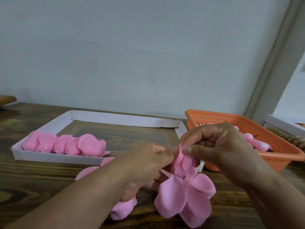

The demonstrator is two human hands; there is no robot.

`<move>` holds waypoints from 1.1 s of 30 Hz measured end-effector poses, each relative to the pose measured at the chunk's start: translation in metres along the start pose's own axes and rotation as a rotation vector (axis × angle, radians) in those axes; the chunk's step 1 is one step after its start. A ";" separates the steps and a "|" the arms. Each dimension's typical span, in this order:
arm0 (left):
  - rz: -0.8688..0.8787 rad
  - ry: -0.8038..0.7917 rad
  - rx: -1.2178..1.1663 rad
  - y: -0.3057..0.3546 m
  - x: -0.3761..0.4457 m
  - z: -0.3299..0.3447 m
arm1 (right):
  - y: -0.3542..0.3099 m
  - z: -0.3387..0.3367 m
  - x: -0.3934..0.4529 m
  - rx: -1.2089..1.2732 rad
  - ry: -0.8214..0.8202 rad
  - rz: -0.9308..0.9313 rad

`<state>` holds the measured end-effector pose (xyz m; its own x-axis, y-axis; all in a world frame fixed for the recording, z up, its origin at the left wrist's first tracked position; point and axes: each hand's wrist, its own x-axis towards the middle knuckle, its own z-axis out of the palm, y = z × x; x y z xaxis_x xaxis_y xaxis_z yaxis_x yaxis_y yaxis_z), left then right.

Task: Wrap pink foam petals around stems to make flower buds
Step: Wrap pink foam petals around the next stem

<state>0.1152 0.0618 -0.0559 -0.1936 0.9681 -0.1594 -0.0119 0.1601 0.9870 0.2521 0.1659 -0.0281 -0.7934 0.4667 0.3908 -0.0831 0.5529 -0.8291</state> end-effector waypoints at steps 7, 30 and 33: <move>0.030 -0.008 -0.012 0.000 0.000 0.003 | -0.002 0.000 -0.001 -0.052 0.006 -0.011; 0.038 -0.214 -0.278 0.001 -0.001 -0.003 | 0.001 0.000 0.001 -0.028 0.038 0.034; 0.041 -0.226 -0.266 0.000 -0.001 -0.003 | 0.001 0.003 0.001 0.003 0.048 0.053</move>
<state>0.1124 0.0598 -0.0559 0.0227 0.9957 -0.0900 -0.2697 0.0928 0.9585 0.2496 0.1653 -0.0298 -0.7668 0.5281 0.3649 -0.0435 0.5245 -0.8503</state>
